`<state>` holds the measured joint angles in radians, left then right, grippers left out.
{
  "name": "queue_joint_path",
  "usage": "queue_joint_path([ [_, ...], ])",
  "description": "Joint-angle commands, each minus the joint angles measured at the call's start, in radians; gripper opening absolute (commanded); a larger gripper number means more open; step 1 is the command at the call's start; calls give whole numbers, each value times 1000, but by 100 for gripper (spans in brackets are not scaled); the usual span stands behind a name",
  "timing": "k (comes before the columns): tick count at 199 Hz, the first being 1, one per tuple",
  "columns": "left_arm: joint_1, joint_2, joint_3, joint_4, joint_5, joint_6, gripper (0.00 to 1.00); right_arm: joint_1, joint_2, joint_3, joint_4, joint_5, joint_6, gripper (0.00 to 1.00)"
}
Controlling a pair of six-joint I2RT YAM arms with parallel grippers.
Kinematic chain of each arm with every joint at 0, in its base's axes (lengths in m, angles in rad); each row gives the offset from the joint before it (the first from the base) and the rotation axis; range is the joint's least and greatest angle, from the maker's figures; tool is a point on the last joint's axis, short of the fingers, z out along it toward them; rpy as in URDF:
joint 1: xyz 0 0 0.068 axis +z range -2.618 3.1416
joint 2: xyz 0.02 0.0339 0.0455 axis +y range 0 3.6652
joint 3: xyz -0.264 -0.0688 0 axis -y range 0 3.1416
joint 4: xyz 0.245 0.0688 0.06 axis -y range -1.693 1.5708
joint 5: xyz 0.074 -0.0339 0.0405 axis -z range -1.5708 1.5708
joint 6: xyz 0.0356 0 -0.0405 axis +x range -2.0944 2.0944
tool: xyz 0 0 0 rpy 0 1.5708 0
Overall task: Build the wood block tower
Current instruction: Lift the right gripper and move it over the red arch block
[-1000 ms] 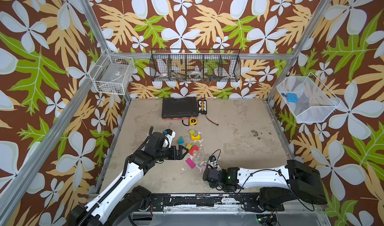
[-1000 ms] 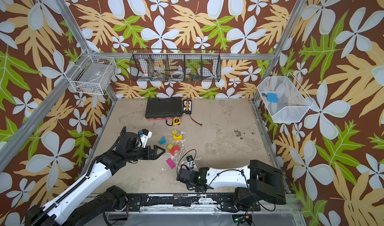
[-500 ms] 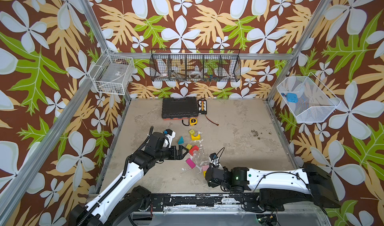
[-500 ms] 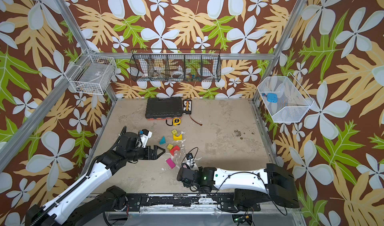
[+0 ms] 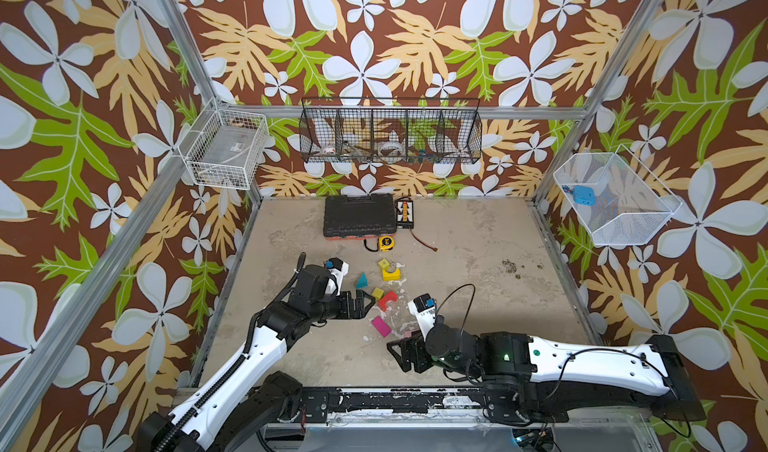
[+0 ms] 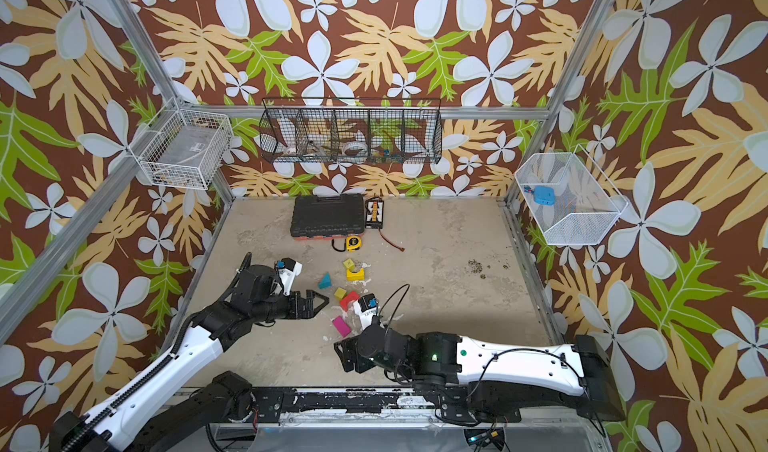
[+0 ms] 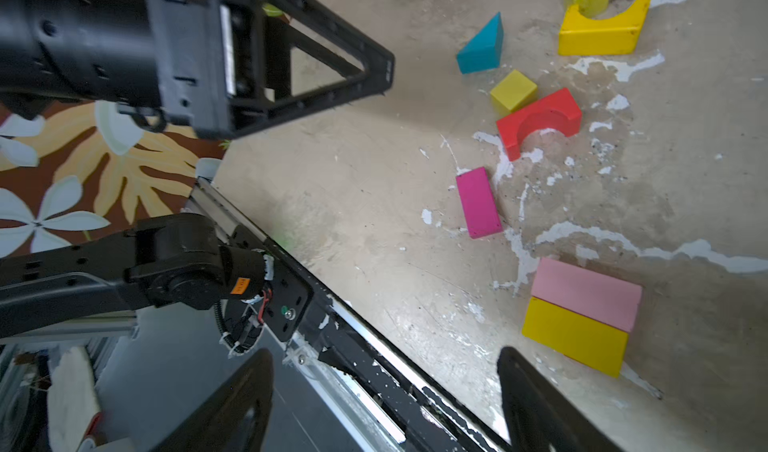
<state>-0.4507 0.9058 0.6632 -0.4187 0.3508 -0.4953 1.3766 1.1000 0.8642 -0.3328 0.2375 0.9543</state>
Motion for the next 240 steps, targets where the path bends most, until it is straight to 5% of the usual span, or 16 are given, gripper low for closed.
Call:
queue_joint_path([
  [1, 4, 12, 10, -8, -29, -5, 100, 2, -32, 36, 10, -10, -58, 84],
  [38, 37, 43, 16, -5, 14, 7, 100, -27, -89, -4, 56, 33, -85, 93],
  [72, 41, 22, 10, 2, 14, 7, 100, -101, -13, -11, 77, -56, -102, 93],
  [99, 41, 18, 7, 1, 24, 7, 100, -156, 63, -48, 139, -6, -150, 92],
  [153, 41, -28, -2, 8, 31, 7, 100, -461, 281, -51, 263, -156, -360, 65],
  [191, 41, -2, -2, 12, 46, 10, 100, -494, 509, 77, 235, -155, -460, 53],
  [240, 43, 64, 12, 12, 55, 13, 100, -495, 616, 138, 268, -195, -519, 53],
])
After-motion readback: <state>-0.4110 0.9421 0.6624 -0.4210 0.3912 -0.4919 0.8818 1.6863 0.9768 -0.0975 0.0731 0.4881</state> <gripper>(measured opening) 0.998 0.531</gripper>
